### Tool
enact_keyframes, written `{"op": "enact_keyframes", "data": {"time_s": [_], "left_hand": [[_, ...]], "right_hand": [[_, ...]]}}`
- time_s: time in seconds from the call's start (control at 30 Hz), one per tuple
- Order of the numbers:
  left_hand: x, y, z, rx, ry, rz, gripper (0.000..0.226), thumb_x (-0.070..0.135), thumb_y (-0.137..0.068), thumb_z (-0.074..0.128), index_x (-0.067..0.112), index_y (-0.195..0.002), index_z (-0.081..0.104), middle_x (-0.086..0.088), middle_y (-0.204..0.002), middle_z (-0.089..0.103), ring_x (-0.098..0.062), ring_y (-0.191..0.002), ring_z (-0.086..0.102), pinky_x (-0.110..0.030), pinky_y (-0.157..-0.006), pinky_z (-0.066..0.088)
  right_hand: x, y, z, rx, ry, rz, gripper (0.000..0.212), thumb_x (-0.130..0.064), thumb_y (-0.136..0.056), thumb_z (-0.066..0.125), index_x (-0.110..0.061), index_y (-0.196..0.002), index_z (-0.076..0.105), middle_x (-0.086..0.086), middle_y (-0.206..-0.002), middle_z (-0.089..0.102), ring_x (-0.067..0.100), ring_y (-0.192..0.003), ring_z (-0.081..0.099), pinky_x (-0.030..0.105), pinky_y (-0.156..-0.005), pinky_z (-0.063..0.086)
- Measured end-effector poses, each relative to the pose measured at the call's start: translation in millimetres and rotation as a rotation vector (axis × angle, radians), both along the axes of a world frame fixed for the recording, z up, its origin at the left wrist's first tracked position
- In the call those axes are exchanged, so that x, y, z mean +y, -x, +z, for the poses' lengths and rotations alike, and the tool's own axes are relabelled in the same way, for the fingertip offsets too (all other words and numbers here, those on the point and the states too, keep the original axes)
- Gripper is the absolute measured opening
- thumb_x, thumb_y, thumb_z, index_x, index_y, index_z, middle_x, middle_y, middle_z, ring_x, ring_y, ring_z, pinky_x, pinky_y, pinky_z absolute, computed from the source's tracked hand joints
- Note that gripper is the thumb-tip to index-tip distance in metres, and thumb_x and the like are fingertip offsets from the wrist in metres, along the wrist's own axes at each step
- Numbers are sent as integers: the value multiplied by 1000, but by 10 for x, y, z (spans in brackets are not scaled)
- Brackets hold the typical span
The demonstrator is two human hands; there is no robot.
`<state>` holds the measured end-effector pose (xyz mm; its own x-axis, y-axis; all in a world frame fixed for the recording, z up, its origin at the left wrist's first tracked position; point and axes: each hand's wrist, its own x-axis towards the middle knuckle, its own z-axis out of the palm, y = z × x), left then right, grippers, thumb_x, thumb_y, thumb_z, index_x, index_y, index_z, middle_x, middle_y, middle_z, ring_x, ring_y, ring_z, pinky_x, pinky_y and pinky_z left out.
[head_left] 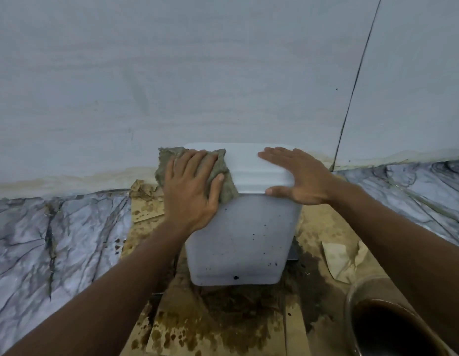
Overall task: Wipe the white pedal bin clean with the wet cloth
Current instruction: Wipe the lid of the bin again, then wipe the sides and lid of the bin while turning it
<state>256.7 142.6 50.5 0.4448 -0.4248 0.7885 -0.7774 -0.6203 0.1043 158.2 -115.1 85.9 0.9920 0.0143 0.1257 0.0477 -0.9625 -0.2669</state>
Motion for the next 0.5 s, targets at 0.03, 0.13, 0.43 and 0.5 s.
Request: {"op": "enact_keyframes", "data": {"time_s": [0.03,0.13,0.43,0.5], "left_hand": [[-17,-58,-36,-37,8,-5,45,38,-99,53,11,-133,63,-12,-135,62,-33,-131,51,-57,-109,36],[-79,-227,-184,-119,2,-12,49,34,-99,56,11,-143,54,-15,-149,50,-34,-143,39,-59,-113,31],[-214,-461,-766,-148,-153,61,64,39,-101,54,19,-156,30,-26,-161,20,-31,-153,0,-60,-121,13],[-189,-498,-829,-96,-136,89,70,45,-99,54,18,-157,27,-28,-161,18,-32,-153,0,-59,-122,8]], "right_hand": [[-24,-73,20,8,-7,-12,91,-78,-78,50,-42,-156,19,-12,-166,17,13,-153,14,40,-124,8],[-96,-276,78,15,-47,-56,87,-74,-80,59,-43,-154,26,-12,-164,24,17,-151,22,41,-122,15],[-349,-774,106,26,-163,-113,79,-67,-70,61,-47,-144,43,-6,-156,42,25,-139,40,31,-103,28],[-370,-822,84,14,-181,-111,79,-68,-68,57,-47,-143,45,-7,-155,44,24,-137,42,32,-102,29]]}}
